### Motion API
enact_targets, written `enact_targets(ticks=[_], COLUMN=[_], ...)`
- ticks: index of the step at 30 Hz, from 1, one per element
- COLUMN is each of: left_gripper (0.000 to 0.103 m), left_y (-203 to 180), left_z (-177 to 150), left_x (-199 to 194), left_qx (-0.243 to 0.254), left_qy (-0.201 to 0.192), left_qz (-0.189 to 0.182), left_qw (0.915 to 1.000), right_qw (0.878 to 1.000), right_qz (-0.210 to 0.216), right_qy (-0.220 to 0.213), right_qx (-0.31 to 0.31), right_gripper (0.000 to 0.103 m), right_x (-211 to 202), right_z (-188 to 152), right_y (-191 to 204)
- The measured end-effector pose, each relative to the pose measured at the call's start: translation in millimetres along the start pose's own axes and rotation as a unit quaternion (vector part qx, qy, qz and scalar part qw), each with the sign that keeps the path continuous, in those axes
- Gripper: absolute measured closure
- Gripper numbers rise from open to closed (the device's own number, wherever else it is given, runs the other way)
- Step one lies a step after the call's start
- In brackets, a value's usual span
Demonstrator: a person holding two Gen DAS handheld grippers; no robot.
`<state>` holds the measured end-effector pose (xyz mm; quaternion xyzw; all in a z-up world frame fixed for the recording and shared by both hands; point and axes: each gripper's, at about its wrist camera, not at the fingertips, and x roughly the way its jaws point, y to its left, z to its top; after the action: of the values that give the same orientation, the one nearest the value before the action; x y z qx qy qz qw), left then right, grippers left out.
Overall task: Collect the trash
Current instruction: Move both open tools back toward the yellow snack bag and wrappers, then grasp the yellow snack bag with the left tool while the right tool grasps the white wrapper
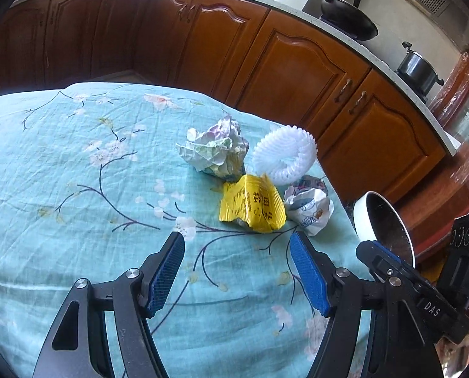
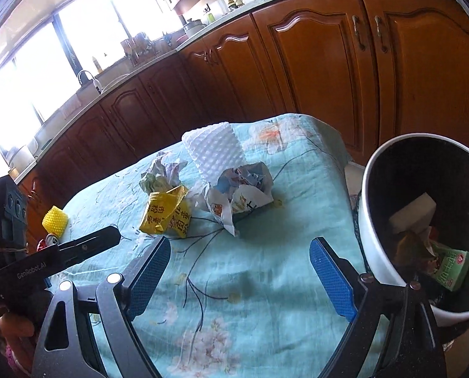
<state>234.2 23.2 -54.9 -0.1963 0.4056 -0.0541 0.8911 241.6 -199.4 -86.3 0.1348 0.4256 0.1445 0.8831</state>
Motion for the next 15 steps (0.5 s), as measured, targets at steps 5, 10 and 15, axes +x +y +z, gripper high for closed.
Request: enact_targets(ticks=[5, 10, 15], left_gripper=[0.035, 0.035, 0.053], left_y=[-0.3, -1.3, -1.8], left_z=[16.8, 26.6, 26.9], left_x=[20.8, 46.0, 70.5], left_qx=[0.003, 0.01, 0.022], left_qy=[0.002, 0.018, 0.034], left_qz=[0.0, -0.002, 0.002], left_qw=[1.0, 0.9998, 0.9992], right_qw=[1.0, 0.999, 0.998], right_qz=[0.007, 0.013, 0.03], right_qy=[0.011, 0.033, 0.054], right_qx=[-0.006, 0.001, 0.01], right_gripper=[0.017, 0.029, 0.064], right_x=[22.6, 48.8, 65.7], right_z=[16.7, 29.5, 30.4], right_y=[1.9, -2.5, -8.3])
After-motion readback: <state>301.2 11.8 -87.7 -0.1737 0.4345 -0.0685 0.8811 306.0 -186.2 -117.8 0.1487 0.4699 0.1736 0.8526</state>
